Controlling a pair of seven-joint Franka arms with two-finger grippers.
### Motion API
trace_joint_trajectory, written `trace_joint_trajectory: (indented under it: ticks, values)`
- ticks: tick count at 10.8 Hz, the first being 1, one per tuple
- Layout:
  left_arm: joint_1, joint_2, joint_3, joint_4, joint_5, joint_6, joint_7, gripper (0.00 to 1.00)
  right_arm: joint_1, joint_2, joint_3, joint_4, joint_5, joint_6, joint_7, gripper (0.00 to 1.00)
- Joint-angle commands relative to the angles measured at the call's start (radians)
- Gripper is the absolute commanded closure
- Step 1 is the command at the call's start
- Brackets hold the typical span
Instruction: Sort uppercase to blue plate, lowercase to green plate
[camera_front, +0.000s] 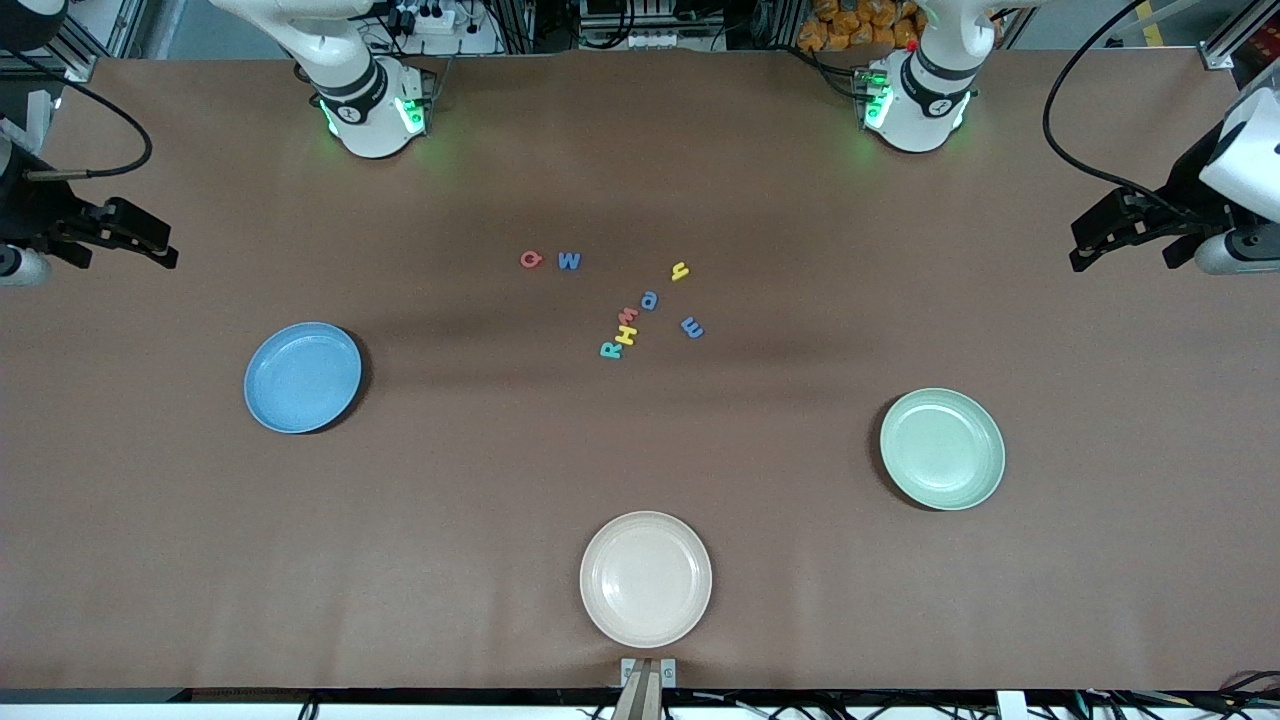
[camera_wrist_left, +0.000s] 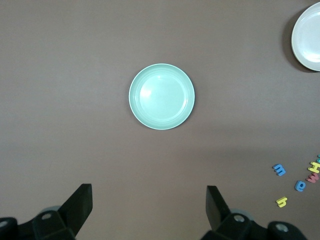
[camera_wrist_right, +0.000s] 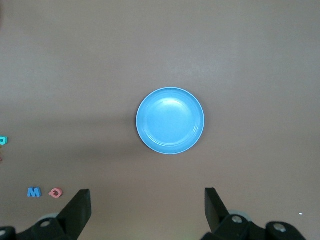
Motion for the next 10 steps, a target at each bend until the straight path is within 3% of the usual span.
trace_joint_trajectory:
  ticks: [1,7,10]
  values:
    - [0.001,-0.015,0.005,-0.002,-0.019,-0.004,0.014,0.0,-0.01,-0.011,0.005,-0.011,0.003,0.0,0.007,0.0]
    - [0.015,0.018,0.0,-0.017,-0.017,-0.007,0.021,0.0,-0.005,-0.011,0.011,-0.011,0.006,-0.017,0.042,0.0]
    - [0.02,0.021,0.008,-0.028,0.001,-0.015,0.086,0.0,-0.005,-0.008,0.095,-0.043,0.008,-0.011,0.191,0.0]
